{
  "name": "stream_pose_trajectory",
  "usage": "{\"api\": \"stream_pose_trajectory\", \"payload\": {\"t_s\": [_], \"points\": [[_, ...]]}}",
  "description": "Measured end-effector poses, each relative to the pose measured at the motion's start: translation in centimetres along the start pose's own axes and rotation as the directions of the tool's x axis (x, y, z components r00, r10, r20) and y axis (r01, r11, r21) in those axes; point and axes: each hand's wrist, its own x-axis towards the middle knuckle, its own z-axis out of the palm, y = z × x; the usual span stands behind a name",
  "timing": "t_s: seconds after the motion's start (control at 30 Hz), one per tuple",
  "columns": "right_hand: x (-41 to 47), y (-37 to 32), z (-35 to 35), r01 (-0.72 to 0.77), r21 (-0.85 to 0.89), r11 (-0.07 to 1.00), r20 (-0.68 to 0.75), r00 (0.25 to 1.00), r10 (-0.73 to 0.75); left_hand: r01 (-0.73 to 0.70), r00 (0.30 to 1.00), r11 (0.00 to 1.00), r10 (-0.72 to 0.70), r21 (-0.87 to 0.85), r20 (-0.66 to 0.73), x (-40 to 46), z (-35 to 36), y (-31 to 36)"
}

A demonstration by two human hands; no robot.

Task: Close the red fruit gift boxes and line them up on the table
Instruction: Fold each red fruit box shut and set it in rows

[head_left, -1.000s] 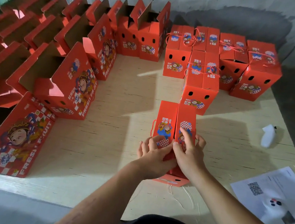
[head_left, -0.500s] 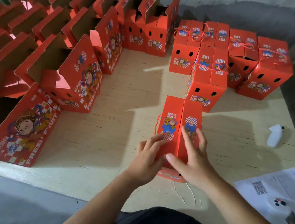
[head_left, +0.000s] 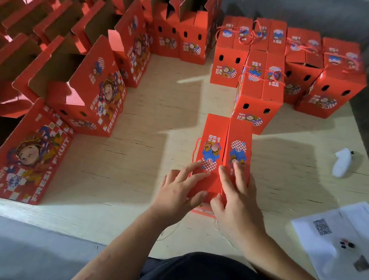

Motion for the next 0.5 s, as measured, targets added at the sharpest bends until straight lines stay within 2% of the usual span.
{"api": "stream_pose_trajectory", "payload": {"t_s": [0.13,0.33,0.4,0.5], "points": [[-0.6,0.2,-0.2,-0.033,-0.042,0.999,0.072,0.997,0.036,0.001,1.0,1.0,-0.001,0.024,0.002,-0.1,0.0,0.0],[-0.1,0.4,-1.3,-0.058,0.038,0.998,0.042,0.998,0.056,-0.014,0.999,0.991,0.02,0.135,-0.039,-0.2,-0.4,0.2],[0.1,0.3,-1.4,-0.037,0.03,0.999,0.07,0.997,0.035,0.004,0.997,0.985,0.01,0.175,-0.078,-0.3,-0.2,0.9],[0.3,0.6,-1.7,0.002,0.109,0.994,0.077,0.997,-0.01,0.0,0.993,0.987,0.019,0.162,-0.115,0.0,0.1,2.3]]}}
